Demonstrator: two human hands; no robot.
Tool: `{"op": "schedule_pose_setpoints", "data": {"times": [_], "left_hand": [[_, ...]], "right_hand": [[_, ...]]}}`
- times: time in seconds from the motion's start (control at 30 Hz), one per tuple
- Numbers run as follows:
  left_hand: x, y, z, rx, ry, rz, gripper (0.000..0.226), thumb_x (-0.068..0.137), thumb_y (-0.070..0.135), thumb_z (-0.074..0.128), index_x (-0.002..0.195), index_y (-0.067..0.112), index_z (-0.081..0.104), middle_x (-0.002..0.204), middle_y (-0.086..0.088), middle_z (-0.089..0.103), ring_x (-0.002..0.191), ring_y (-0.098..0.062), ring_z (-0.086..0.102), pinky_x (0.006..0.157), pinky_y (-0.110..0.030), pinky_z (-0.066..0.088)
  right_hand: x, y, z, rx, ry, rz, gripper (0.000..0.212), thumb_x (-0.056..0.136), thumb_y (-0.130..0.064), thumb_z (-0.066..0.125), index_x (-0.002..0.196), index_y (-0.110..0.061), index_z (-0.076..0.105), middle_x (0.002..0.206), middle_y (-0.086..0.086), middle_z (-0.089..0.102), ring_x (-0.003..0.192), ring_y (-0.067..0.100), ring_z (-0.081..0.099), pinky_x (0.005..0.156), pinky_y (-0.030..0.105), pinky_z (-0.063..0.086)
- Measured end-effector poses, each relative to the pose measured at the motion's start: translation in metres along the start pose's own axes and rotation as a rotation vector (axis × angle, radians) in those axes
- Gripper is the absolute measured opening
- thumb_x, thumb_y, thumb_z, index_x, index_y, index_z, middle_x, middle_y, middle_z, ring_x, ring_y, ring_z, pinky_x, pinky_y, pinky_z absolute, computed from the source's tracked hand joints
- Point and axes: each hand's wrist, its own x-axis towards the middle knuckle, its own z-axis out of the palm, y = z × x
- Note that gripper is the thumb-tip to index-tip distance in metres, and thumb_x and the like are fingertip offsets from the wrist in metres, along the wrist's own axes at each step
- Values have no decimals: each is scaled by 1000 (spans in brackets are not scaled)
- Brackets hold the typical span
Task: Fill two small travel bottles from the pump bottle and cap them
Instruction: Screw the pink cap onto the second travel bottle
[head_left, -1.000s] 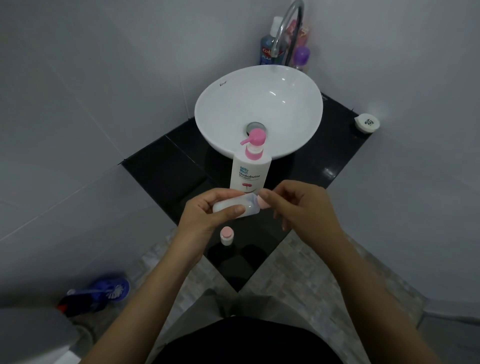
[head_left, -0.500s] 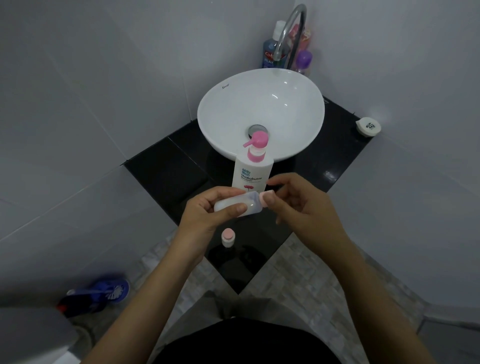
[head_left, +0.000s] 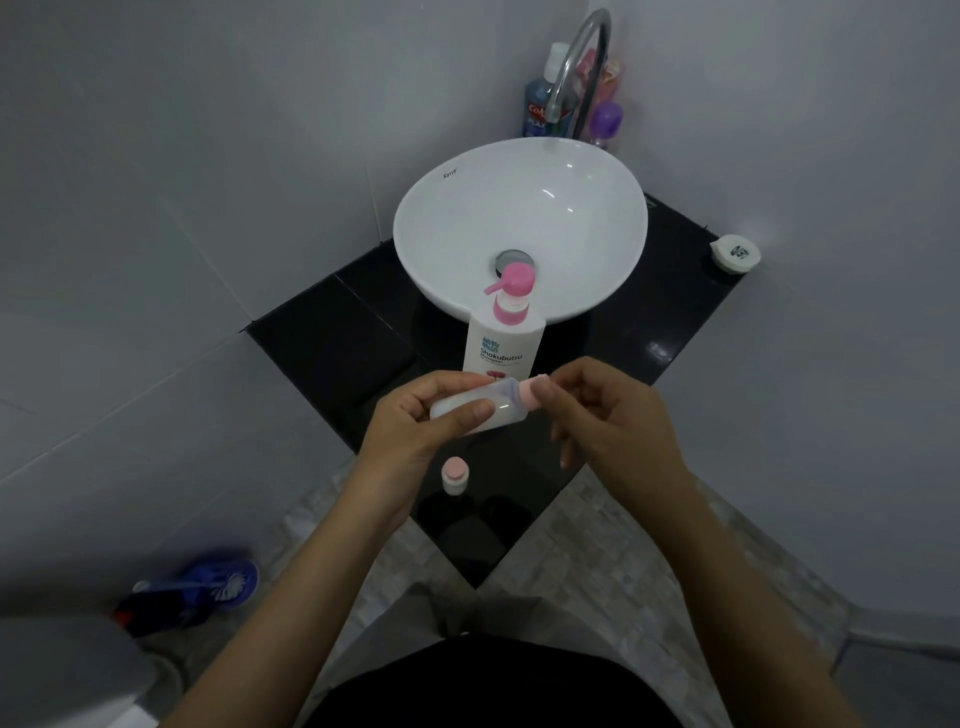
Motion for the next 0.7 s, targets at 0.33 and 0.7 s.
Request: {"op": "schedule_pose_setpoints", "data": {"times": [0.33,0.7], "left_hand": [[-1,-3,6,16,15,-61,36,68,46,66,94,22,74,99,8,74,89,-4,68,69,-17,54],[2,-2,7,-40,-8,-35,39,58,30,77,95,19,76,100,7,76,95,-6,70,70,-15,54]], "right_hand": [[0,8,7,43,33,24,11,89,-25,63,96,-18,67,67,0,66,48,7,59,44,11,43],[-8,9,-2,27,51,10,9,89,-32,56,94,-33,63,68,-13,66,49,4,58,45,10,46]]}}
